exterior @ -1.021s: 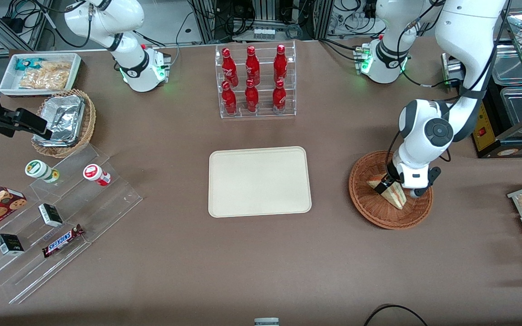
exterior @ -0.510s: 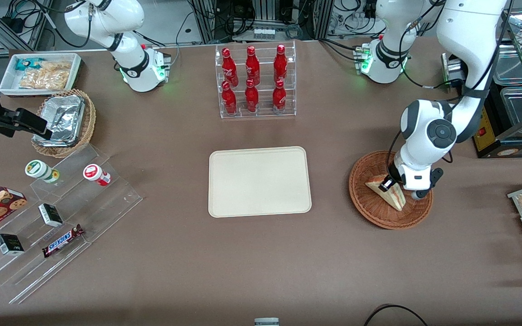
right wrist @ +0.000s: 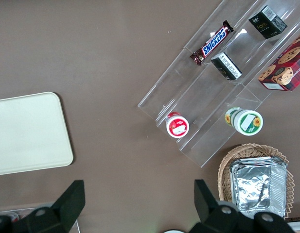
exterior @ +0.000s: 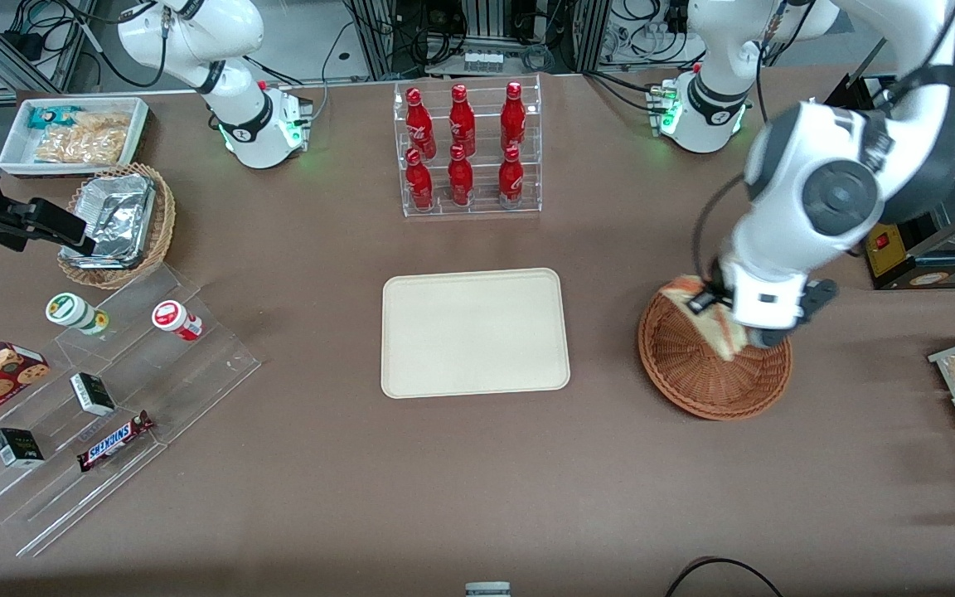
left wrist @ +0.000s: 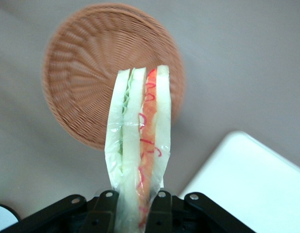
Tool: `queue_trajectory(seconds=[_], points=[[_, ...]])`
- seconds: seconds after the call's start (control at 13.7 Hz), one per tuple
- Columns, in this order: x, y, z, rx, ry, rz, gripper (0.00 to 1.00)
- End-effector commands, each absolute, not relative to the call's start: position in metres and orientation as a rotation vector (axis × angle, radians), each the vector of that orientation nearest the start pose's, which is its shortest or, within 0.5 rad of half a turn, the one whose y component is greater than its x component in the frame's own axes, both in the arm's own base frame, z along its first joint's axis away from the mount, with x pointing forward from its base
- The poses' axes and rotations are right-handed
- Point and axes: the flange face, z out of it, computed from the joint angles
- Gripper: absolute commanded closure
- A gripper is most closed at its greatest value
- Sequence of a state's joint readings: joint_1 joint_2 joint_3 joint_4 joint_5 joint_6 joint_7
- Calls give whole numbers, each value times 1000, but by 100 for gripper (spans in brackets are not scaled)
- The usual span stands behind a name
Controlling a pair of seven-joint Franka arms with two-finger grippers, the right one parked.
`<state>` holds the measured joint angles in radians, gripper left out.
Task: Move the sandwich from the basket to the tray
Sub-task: 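Carry the sandwich with the left gripper over the cream tray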
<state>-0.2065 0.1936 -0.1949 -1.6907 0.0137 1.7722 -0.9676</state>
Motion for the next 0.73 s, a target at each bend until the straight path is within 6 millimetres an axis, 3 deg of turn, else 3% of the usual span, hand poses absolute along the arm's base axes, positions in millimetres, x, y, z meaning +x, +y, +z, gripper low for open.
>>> queue_trajectory(seconds=[0.0,0.07,0.29,0.51,0.66], points=[[568,-328,434,-2993,-743,254,99],[557,-365,420,-3016,-660,258,99],[524,-447,378,-3101,-467,202,98],[508,-491,344,-3180,-384,135,97],[504,-507,318,-3217,-365,110,96]])
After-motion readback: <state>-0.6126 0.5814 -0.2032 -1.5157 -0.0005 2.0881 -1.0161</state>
